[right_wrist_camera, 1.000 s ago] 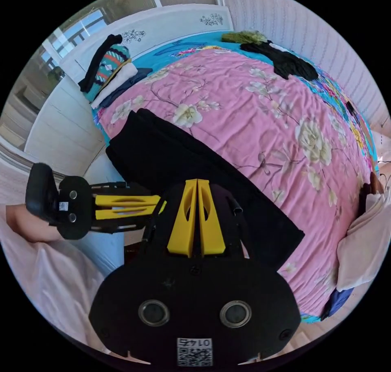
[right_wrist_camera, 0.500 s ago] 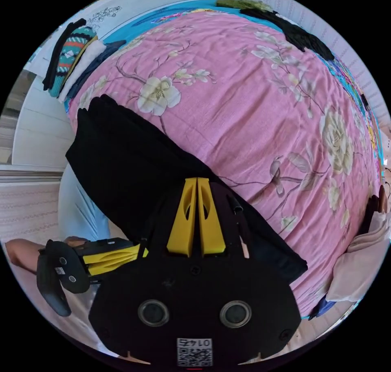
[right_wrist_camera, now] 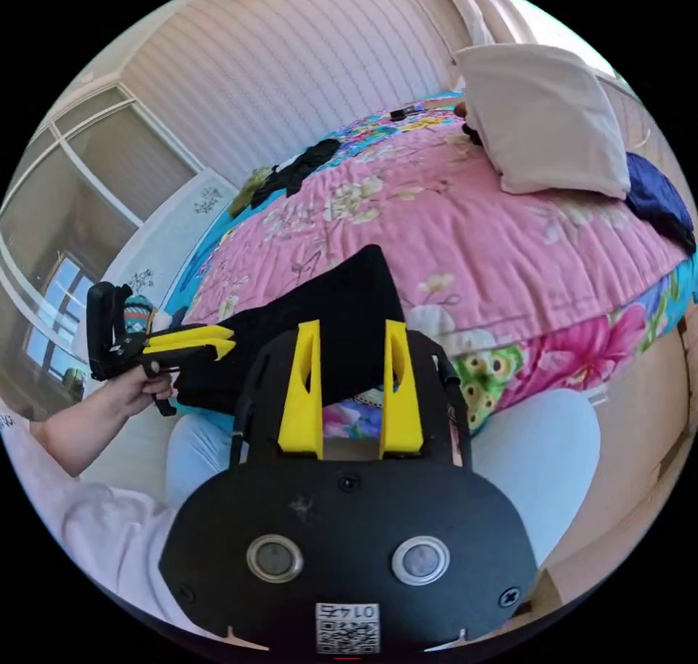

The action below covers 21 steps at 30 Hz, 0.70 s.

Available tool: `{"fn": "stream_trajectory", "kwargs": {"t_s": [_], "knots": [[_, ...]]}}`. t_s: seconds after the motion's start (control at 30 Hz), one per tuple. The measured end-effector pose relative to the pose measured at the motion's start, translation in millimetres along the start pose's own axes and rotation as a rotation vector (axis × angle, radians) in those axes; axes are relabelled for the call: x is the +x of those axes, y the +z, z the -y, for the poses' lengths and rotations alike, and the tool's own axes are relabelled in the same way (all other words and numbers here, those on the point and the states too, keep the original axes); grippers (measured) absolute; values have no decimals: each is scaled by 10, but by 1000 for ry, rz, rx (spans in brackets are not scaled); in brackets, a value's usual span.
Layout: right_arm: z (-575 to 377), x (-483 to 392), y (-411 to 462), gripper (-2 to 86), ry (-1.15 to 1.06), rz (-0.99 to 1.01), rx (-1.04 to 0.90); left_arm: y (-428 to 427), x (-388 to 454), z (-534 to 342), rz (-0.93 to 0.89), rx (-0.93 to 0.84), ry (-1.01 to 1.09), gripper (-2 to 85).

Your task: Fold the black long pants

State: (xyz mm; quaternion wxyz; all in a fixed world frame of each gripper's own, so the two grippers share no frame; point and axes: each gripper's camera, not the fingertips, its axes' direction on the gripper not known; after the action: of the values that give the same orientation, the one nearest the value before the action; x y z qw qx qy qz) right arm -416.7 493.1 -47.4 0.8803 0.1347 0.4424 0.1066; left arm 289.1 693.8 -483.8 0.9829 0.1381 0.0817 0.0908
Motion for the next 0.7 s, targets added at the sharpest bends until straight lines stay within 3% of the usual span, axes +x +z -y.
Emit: {"fn": "stream_trajectory", "kwargs": {"t_s": [0.13, 0.3, 0.47, 0.57, 0.7], "knots": [[-223, 549, 41, 126, 74, 129, 21, 200, 99, 614, -16, -15, 28, 88], [-279, 945, 351, 110, 113, 192, -103, 593, 217, 1259, 8, -98, 26, 98], [-378, 1409, 451, 82, 199, 370, -116, 901, 100, 1386, 18, -142, -75, 109], [-388, 1509, 481, 71, 192, 391, -127, 1066, 51, 1334, 84, -215, -74, 101], [-375, 1560, 477, 59, 166, 396, -127, 961, -111, 1264, 31, -224, -133, 72]]}}
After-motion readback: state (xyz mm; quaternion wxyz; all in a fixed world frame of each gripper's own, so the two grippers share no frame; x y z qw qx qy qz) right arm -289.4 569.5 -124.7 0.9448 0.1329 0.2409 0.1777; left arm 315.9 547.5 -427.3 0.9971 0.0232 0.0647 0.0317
